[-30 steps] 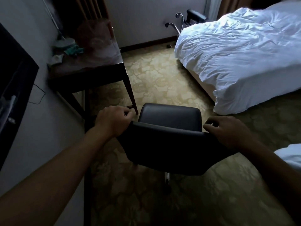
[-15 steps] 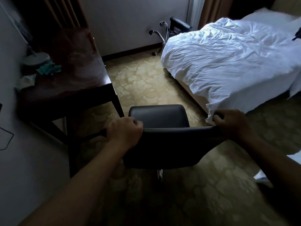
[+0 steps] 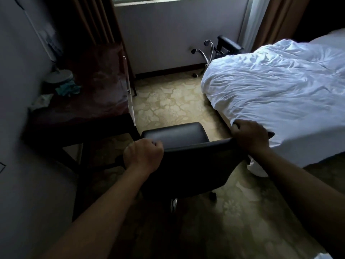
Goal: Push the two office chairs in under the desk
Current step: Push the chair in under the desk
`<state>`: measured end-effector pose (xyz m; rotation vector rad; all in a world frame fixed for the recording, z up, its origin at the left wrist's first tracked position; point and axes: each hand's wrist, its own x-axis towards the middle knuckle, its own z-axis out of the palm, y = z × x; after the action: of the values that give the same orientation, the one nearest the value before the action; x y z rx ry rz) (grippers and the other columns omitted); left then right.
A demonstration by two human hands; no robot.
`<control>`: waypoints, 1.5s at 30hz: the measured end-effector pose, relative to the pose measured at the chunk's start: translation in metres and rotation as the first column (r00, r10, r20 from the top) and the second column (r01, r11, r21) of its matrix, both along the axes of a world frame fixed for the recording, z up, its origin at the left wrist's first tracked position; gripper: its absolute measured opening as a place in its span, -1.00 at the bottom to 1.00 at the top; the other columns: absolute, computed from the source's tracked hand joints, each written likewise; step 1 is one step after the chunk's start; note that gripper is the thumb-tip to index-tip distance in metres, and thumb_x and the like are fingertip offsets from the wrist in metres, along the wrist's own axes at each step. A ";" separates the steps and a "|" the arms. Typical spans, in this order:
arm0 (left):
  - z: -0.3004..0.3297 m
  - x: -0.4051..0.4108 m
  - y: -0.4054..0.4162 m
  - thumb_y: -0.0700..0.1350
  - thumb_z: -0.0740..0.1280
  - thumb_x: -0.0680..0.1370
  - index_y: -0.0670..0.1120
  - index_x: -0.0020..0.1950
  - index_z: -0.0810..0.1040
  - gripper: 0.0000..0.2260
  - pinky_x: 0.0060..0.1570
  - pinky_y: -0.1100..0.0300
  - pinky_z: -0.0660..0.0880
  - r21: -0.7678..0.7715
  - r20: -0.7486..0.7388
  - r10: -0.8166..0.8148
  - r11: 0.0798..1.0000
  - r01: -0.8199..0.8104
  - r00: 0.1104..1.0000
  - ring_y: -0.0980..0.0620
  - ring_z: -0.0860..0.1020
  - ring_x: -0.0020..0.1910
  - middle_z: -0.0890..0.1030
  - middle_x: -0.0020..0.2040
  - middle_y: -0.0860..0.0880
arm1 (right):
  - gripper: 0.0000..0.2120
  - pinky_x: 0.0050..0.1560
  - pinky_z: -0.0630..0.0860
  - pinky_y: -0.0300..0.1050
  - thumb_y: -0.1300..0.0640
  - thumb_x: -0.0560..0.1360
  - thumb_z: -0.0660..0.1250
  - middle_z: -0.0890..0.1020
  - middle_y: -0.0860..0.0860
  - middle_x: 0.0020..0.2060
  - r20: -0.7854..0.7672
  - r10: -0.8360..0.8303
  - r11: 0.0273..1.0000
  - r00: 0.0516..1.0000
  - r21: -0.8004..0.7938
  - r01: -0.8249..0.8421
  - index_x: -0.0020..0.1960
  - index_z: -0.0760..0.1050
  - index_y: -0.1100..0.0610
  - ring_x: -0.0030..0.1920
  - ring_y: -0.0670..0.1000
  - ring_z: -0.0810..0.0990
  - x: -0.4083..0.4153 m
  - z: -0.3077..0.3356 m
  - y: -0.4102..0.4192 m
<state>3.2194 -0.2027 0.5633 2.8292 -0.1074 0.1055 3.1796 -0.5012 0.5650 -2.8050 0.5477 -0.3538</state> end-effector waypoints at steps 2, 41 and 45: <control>0.001 0.007 -0.024 0.06 0.16 0.50 -0.07 -0.25 0.60 -0.68 -0.29 0.09 0.27 -0.004 -0.008 0.045 0.999 -0.045 0.999 -0.18 0.57 -0.21 0.66 -0.16 -0.14 | -0.62 -0.22 0.29 -0.04 -0.07 0.44 0.06 0.65 0.17 -0.19 0.065 0.131 0.989 0.989 -0.079 -0.126 -0.20 0.59 0.11 -0.15 0.21 0.58 0.015 -0.005 0.016; 0.010 0.285 -0.428 -0.02 0.15 0.55 -0.14 -0.16 0.62 -0.69 -0.30 0.12 0.37 -0.103 -0.014 0.648 0.757 -0.646 0.761 -0.10 0.54 -0.25 0.62 -0.20 -0.11 | -0.66 0.18 0.19 0.11 -0.05 0.41 0.00 0.63 0.05 -0.15 -0.181 0.626 0.720 0.758 -0.239 -0.651 -0.32 0.49 0.01 -0.03 0.08 0.42 0.459 -0.004 -0.259; 0.011 0.321 -0.448 0.00 0.15 0.54 -0.11 -0.08 0.64 -0.69 -0.22 0.10 0.40 -0.116 -0.019 0.723 0.684 -0.720 0.690 -0.10 0.56 -0.15 0.64 -0.12 -0.09 | -0.62 0.23 0.19 0.14 -0.06 0.40 -0.02 0.64 0.05 -0.12 -0.198 0.691 0.660 0.695 -0.219 -0.719 -0.29 0.54 0.03 0.04 0.09 0.44 0.506 -0.001 -0.266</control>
<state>3.5400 -0.6503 0.5745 2.5709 0.9981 0.3108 3.6852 -0.7677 0.5637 -3.0262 -0.6620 -0.1235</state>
